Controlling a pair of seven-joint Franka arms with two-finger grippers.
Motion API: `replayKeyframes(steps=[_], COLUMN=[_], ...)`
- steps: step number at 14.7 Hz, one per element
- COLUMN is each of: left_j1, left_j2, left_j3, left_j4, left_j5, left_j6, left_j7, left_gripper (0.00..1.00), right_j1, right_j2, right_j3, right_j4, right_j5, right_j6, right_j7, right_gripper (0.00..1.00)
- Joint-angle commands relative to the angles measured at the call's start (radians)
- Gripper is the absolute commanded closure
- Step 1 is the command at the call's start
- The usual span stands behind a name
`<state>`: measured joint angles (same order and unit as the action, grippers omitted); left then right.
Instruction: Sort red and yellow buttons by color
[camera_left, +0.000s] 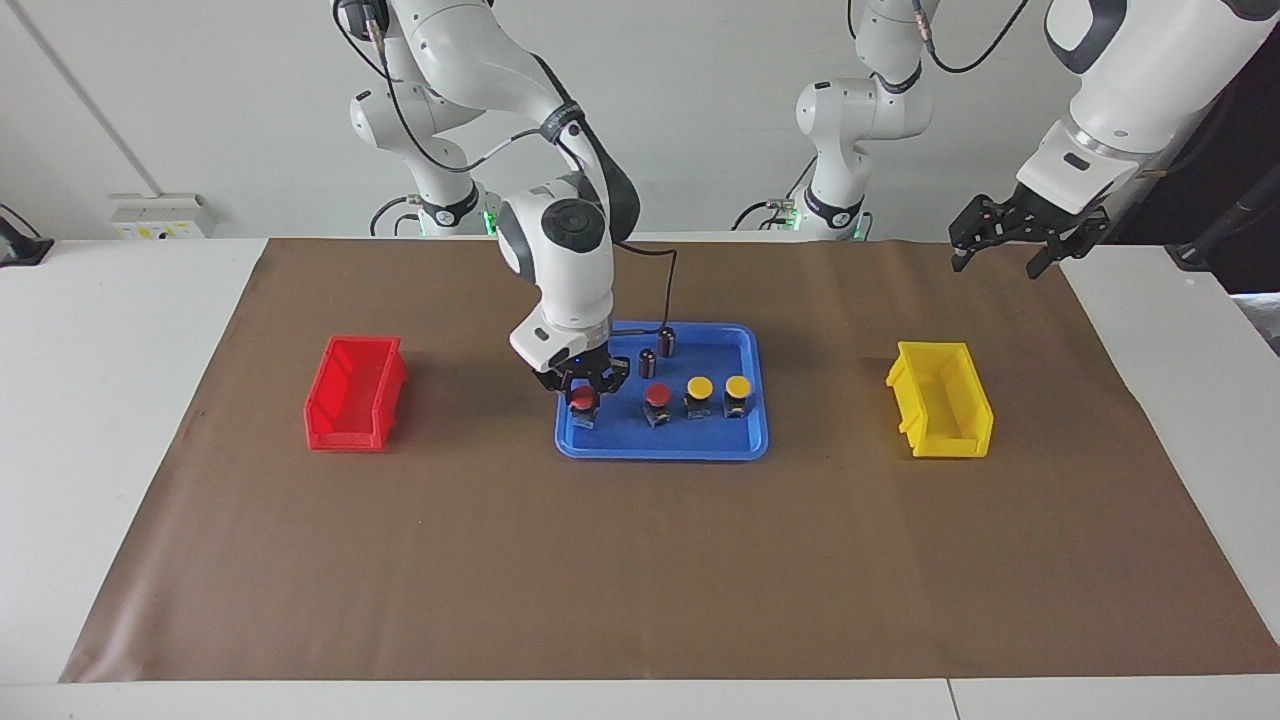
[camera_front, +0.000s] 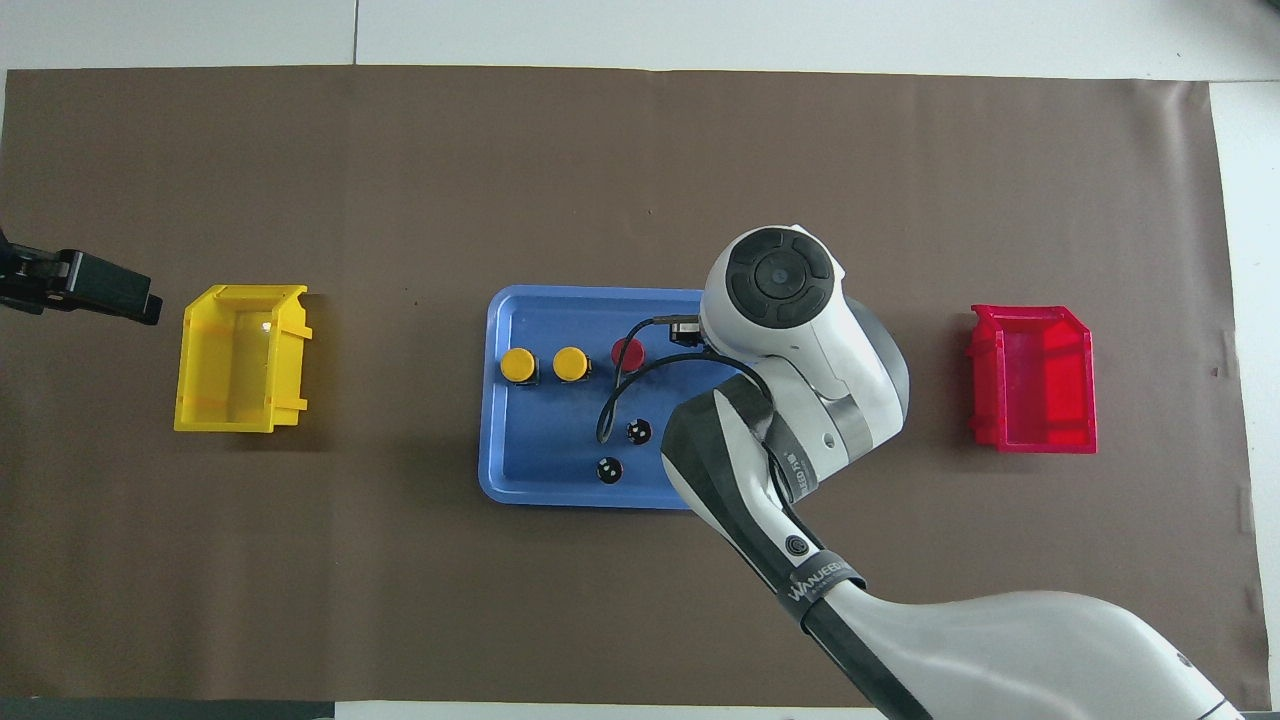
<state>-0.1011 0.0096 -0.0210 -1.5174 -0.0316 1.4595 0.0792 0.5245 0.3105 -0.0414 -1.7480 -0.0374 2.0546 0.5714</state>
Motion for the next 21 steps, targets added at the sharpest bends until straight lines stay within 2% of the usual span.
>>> replayKeyframes(steps=[1,2,3,4,5,6,9,11,13,15,19,21], left_j1=[-0.051,-0.071,-0.106,-0.168,-0.227,-0.291,-0.385,-0.448,-0.454,-0.453,-0.445,-0.442], left_j2=[-0.054,-0.063,-0.101,-0.156,-0.187,-0.177,-0.035,0.08,0.142,0.161,0.168,0.17], left_j3=[-0.004,-0.005,-0.008,-0.01,-0.011,-0.011,-0.011,-0.01,-0.011,-0.01,-0.01,-0.01], left_j4=[-0.064,-0.088,-0.18,-0.32,-0.428,-0.478,-0.484,-0.489,-0.489,-0.492,-0.492,-0.492], left_j5=[-0.007,-0.007,-0.008,-0.008,-0.008,-0.008,-0.007,-0.007,-0.007,-0.007,-0.007,-0.007], left_j6=[-0.01,0.007,0.1,0.251,0.374,0.451,0.592,0.709,0.772,0.785,0.786,0.794], left_j7=[-0.032,-0.026,-0.033,-0.07,-0.175,-0.276,-0.439,-0.57,-0.576,-0.576,-0.573,-0.573], left_gripper=[0.0,0.0,0.0,0.0,0.0,0.0,0.01,0.1,0.23,0.31,0.35,0.44], right_j1=[-0.128,-0.191,-0.255,-0.291,-0.326,-0.396,-0.55,-0.578,-0.612,-0.638,-0.629,-0.629], right_j2=[0.001,-0.064,-0.123,-0.181,-0.238,-0.276,-0.318,-0.352,-0.39,-0.418,-0.424,-0.432], right_j3=[0.008,0.006,0.006,0.003,-0.002,-0.003,-0.002,-0.003,-0.003,-0.003,-0.002,-0.002], right_j4=[0.189,0.165,0.101,0.037,-0.037,-0.091,-0.21,-0.309,-0.422,-0.522,-0.568,-0.603], right_j5=[0.028,0.04,0.043,0.045,0.044,0.042,0.047,0.047,0.048,0.048,0.048,0.048], right_j6=[-0.204,-0.235,-0.255,-0.263,-0.258,-0.248,-0.141,-0.056,0.031,0.128,0.144,0.172], right_j7=[-0.143,-0.204,-0.279,-0.36,-0.424,-0.499,-0.723,-0.786,-0.843,-0.863,-0.849,-0.846], right_gripper=[0.87,0.87,0.87,0.87,0.87,0.87,0.87,0.87,0.87,0.87,0.87,0.87])
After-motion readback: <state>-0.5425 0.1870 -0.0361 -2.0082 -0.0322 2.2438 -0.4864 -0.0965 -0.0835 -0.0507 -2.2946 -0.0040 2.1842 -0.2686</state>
